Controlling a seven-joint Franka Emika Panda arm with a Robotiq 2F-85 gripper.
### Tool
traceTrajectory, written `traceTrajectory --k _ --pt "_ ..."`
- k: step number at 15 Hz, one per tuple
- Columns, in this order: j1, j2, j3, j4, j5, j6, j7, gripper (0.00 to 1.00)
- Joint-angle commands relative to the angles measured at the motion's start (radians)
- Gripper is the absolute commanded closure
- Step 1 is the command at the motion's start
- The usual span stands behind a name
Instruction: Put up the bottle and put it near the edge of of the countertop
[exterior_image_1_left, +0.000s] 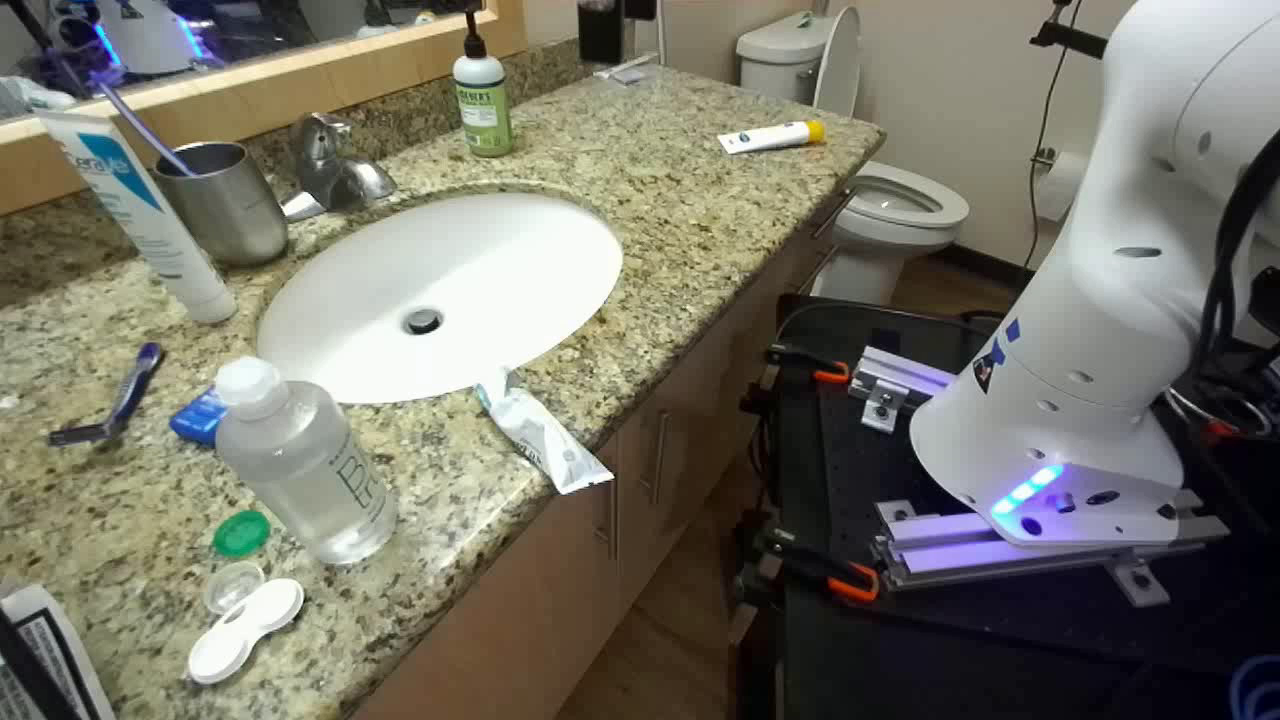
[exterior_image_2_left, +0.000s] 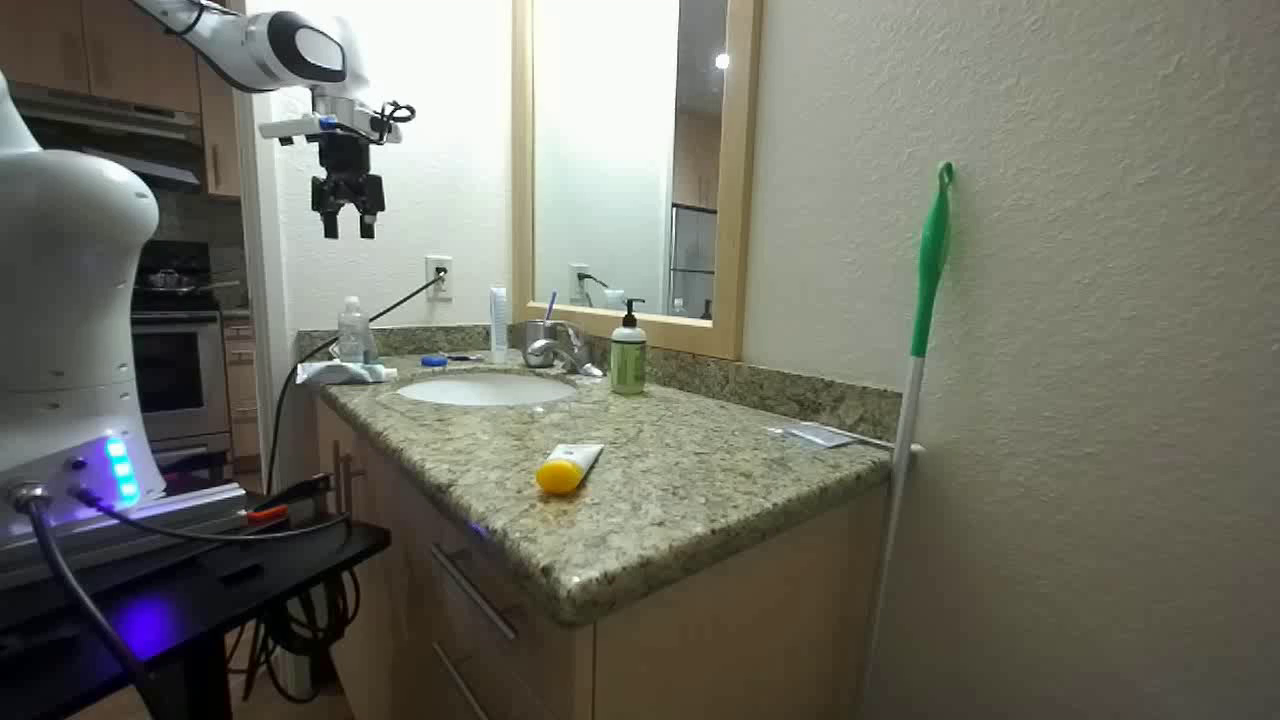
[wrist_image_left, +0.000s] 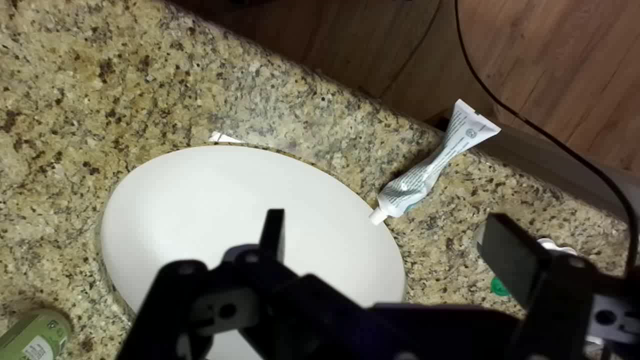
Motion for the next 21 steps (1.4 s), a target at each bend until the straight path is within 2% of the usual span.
traceTrajectory --k 1,13,14,15,17,21 --pt "-0.016 0.001 0.013 0.002 0.008 -0.002 -0.008 0.0" --pt "-0.016 0.001 0.013 0.002 0.008 -0.002 -0.008 0.0" --pt "-0.024 0.039 0.043 0.008 -0.022 0.022 0.031 0.0" --pt "-0.053 0.055 0.058 0.006 -0.069 0.131 0.078 0.0" --pt "-0.079 0.124 0.021 0.072 -0.068 0.249 0.114 0.0" --pt "-0.163 0.243 -0.048 0.19 -0.041 0.409 0.166 0.0"
